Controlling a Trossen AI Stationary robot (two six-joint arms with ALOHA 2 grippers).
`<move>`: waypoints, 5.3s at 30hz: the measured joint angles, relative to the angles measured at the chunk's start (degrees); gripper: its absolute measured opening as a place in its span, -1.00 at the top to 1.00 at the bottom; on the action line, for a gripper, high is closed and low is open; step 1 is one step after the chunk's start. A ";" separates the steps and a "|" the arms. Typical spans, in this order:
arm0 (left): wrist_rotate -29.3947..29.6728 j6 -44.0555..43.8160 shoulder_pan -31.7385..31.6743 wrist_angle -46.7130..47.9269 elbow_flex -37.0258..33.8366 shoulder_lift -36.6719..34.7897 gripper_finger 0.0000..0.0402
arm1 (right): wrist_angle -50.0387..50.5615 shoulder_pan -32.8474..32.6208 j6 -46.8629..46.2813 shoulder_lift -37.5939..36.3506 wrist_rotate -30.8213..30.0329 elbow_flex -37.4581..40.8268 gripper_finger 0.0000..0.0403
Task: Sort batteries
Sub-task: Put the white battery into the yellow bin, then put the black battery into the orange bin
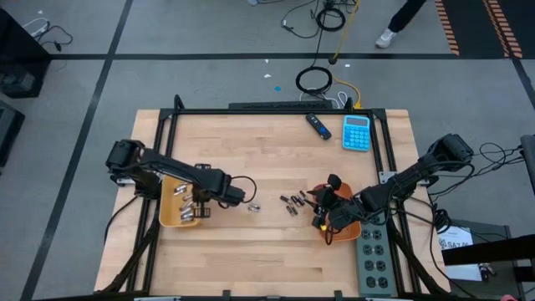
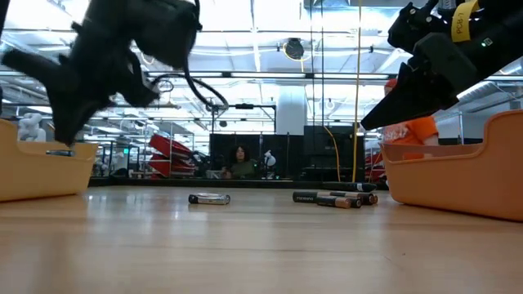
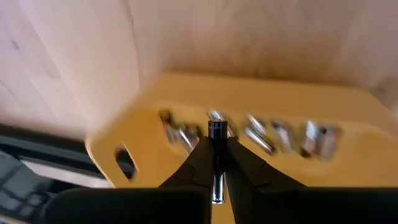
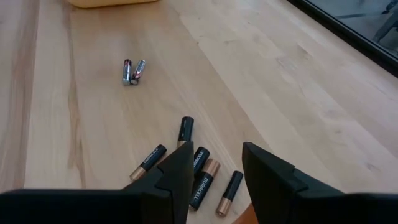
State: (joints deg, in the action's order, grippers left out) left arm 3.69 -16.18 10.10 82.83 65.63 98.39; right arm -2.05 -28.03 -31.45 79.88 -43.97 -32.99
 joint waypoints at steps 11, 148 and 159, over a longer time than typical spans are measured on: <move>-3.58 -7.36 1.34 -3.81 -4.47 -5.80 0.83 | 0.11 -0.45 0.36 0.00 0.21 0.00 0.35; 52.61 22.58 10.54 -102.85 -37.68 -25.40 0.31 | 30.80 21.96 12.44 31.28 33.74 -39.34 0.35; 49.76 22.42 10.54 -102.88 -37.67 -25.40 0.31 | 32.22 21.94 11.15 33.75 34.79 -39.32 0.36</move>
State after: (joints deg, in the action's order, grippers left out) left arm 53.45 6.24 20.64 -20.05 27.97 72.99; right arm 30.18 -6.09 -20.29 113.62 -9.17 -72.31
